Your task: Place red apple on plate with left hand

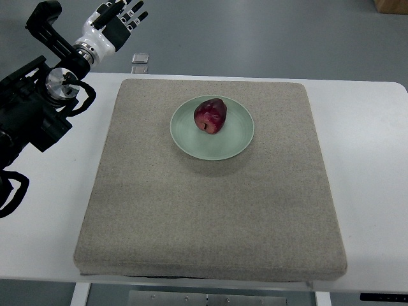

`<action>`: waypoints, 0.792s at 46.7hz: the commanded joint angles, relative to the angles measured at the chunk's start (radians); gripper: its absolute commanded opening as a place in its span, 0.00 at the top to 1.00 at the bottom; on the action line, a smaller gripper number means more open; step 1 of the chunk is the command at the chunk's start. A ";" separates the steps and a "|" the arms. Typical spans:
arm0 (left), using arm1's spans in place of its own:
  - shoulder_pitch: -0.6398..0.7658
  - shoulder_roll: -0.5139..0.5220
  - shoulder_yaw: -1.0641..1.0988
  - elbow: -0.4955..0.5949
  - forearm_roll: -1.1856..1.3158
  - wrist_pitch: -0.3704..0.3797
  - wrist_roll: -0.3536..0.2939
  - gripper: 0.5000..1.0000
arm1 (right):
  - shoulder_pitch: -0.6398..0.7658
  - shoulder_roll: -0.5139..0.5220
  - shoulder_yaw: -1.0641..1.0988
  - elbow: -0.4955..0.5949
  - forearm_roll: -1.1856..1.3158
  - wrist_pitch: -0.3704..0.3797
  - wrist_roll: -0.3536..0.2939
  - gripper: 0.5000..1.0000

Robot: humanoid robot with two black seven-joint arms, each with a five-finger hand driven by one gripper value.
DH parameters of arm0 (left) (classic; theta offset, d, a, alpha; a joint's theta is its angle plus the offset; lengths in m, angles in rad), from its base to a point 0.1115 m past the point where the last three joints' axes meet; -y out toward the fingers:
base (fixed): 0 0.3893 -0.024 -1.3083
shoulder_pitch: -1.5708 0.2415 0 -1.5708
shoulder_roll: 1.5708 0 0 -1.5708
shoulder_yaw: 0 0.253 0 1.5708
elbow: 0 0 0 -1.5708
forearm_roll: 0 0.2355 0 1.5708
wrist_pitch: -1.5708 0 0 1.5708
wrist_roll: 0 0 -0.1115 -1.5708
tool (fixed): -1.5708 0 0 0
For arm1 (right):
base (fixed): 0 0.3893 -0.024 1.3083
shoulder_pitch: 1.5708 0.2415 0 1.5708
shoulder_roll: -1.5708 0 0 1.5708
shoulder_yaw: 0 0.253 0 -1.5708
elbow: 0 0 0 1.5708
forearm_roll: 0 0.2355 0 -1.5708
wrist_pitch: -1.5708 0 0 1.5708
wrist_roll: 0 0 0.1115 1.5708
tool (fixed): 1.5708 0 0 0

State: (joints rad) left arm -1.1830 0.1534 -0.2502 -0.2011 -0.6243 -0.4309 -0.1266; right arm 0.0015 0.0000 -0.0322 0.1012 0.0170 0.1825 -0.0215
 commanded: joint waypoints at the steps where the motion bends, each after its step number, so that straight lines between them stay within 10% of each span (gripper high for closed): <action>1: 0.002 0.000 -0.001 0.002 0.000 0.000 0.001 0.02 | 0.000 0.000 0.000 0.000 0.001 0.000 0.000 0.14; 37: 0.056 0.005 -0.003 0.005 -0.003 0.003 -0.001 0.02 | -0.017 0.000 -0.005 0.015 -0.003 0.014 -0.001 0.14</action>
State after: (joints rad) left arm -1.1276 0.1587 -0.2538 -0.1964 -0.6260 -0.4281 -0.1267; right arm -0.0136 0.0000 -0.0367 0.1177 0.0125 0.1975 -0.0218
